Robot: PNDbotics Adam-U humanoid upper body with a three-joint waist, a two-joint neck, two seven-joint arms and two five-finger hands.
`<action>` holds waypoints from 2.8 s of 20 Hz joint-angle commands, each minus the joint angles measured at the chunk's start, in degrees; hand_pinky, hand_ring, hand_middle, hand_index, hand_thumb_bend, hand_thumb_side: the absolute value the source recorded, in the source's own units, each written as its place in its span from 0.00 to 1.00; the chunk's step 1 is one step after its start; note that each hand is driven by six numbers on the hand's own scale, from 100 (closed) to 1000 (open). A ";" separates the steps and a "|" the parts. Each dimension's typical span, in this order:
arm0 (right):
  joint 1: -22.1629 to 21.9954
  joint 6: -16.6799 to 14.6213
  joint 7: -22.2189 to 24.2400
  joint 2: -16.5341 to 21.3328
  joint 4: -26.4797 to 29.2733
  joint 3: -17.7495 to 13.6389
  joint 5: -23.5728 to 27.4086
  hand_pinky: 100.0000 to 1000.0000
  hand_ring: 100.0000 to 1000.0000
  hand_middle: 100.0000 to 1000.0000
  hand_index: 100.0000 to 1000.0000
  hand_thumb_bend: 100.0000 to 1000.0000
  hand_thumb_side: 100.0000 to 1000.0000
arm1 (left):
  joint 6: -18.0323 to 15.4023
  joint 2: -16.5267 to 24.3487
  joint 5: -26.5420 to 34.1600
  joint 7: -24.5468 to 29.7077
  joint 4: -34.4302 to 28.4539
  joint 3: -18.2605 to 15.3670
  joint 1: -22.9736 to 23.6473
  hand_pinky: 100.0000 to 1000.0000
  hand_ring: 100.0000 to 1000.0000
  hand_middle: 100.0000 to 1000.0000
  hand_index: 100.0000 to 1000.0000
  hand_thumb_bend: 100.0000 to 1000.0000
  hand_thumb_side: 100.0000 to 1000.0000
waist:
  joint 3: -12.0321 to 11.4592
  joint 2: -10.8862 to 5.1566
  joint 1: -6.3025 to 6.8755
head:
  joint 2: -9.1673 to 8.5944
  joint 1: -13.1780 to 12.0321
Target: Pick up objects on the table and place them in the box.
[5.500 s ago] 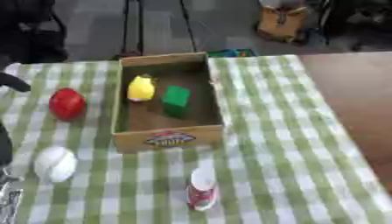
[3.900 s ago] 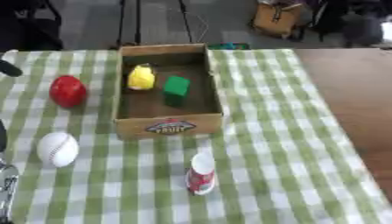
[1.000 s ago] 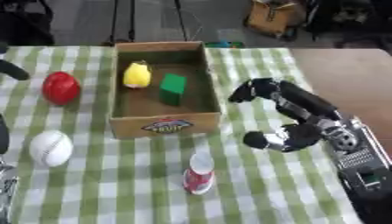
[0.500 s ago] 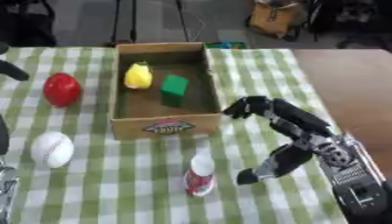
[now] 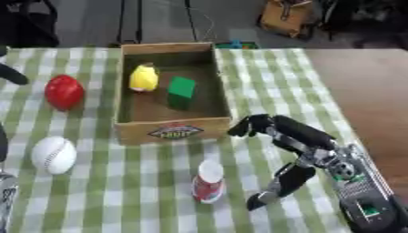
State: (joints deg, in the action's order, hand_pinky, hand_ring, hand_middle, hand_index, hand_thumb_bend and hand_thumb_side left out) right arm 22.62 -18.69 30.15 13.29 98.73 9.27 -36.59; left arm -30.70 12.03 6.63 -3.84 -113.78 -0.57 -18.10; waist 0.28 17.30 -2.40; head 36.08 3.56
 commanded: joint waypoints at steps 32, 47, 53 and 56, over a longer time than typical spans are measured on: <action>-1.48 -0.98 -15.65 -0.50 -3.33 1.71 -1.47 0.67 0.70 0.66 0.71 0.78 0.64 | -6.33 14.65 1.14 4.21 -0.82 -4.43 5.83 0.33 0.62 0.73 0.75 0.00 1.00 | -2.01 -0.44 1.91 | -0.15 2.34; -1.67 -2.10 -15.36 -0.40 -4.07 2.20 3.84 0.68 0.69 0.66 0.70 0.81 0.54 | -4.88 15.57 -2.71 2.29 -0.82 -4.70 7.12 0.32 0.62 0.74 0.75 0.00 1.00 | -1.54 -0.03 2.19 | -0.45 2.25; -1.54 -2.56 -14.96 -0.73 -4.42 2.73 4.53 0.68 0.69 0.65 0.69 0.79 0.58 | -4.25 15.25 -2.91 2.29 -0.82 -4.62 6.92 0.31 0.62 0.74 0.75 0.00 1.00 | -1.63 0.36 2.00 | -0.71 2.57; -1.56 -2.86 -14.66 -1.02 -4.44 3.16 4.87 0.69 0.70 0.66 0.69 0.78 0.60 | -4.04 15.10 -2.85 2.48 -0.82 -4.47 6.74 0.31 0.62 0.74 0.75 0.00 1.00 | -1.85 0.59 1.93 | -1.00 2.81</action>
State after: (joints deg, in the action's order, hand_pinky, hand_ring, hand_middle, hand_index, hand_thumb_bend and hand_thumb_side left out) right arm 20.61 -21.31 15.31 11.87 93.76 12.27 -32.42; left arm -34.97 26.11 3.87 -1.33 -113.78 -4.80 -10.97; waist -1.51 18.68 -0.52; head 35.62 6.20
